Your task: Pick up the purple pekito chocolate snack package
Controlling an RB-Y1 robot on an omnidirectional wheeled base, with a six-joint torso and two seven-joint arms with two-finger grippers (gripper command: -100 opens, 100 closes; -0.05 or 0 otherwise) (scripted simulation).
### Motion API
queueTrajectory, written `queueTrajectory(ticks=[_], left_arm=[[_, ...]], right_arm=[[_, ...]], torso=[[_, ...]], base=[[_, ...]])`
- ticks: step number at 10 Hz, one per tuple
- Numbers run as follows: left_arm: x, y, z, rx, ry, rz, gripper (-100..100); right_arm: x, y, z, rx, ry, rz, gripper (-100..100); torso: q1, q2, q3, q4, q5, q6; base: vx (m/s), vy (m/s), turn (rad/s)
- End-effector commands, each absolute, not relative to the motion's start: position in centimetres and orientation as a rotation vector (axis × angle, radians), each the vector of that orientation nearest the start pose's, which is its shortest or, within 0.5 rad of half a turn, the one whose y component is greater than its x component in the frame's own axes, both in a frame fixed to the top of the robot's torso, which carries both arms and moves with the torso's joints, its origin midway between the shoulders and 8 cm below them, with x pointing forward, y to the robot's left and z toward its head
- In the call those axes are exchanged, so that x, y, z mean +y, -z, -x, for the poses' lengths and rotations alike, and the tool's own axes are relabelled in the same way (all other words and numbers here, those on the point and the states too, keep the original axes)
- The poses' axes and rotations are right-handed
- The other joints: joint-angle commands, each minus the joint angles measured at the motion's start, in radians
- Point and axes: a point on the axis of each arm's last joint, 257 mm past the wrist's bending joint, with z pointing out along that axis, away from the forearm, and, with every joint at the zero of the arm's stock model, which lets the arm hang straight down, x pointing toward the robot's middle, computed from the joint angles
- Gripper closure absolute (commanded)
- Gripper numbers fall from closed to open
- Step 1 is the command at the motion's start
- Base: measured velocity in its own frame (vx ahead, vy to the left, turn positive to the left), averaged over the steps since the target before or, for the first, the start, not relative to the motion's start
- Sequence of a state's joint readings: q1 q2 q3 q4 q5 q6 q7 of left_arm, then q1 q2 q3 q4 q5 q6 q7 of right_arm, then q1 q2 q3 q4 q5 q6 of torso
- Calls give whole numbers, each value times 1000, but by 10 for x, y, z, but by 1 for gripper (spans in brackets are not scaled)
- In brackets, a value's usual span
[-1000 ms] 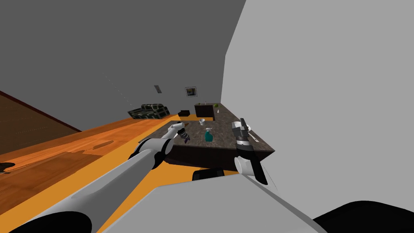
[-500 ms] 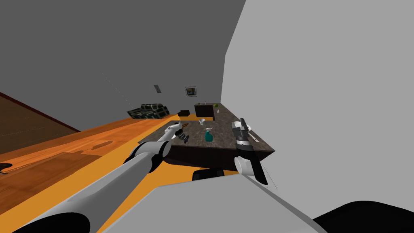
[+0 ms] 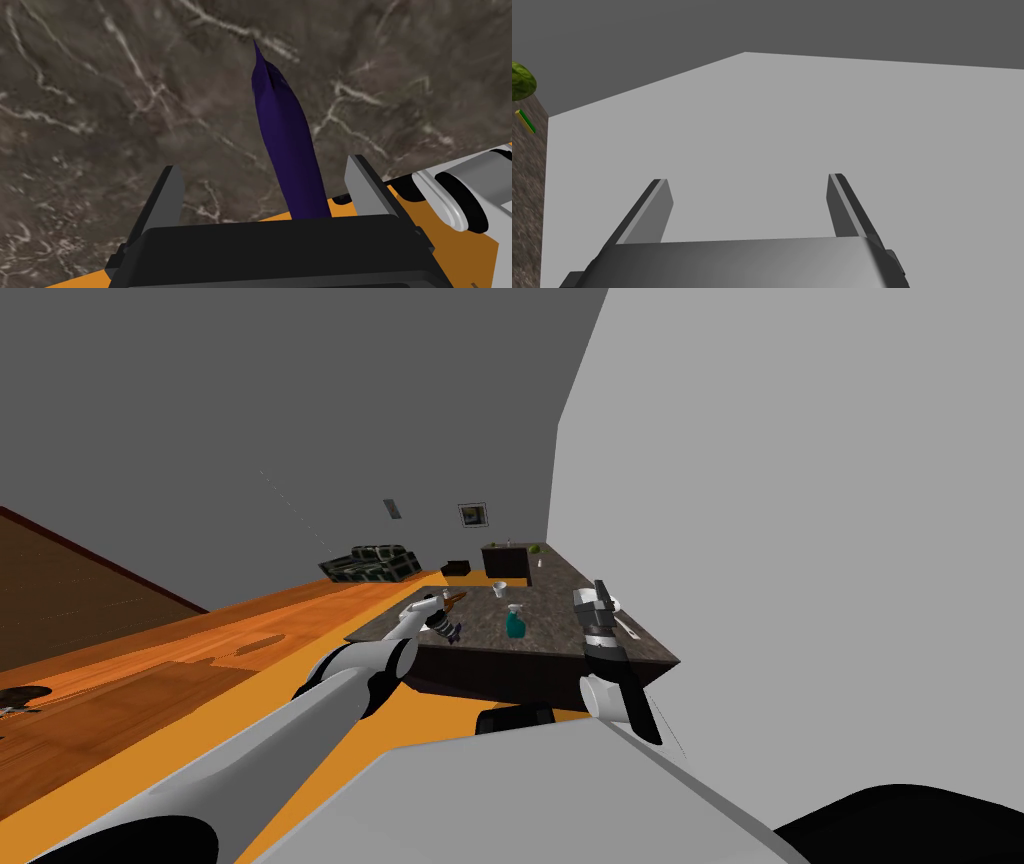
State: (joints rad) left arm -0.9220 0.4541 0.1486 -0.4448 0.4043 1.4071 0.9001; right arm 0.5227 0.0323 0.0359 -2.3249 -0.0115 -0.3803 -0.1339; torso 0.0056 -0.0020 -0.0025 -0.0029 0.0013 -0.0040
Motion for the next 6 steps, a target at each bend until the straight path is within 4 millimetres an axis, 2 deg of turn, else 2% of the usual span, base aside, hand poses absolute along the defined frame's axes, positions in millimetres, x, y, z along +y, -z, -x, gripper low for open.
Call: queueTrajectory(ticks=[1,6], left_arm=[[337,361,-492,693,118,3153,-100],[337,361,-492,693,118,3153,-100]], right_arm=[[-276,-14,-354,599,-1437,-824,0],[-276,-14,-354,599,-1437,-824,0]], torso=[[0,0,0,0,0,0],[1,-1,0,0,0,0]], base=[[-5,-7,19],[2,3,-8]])
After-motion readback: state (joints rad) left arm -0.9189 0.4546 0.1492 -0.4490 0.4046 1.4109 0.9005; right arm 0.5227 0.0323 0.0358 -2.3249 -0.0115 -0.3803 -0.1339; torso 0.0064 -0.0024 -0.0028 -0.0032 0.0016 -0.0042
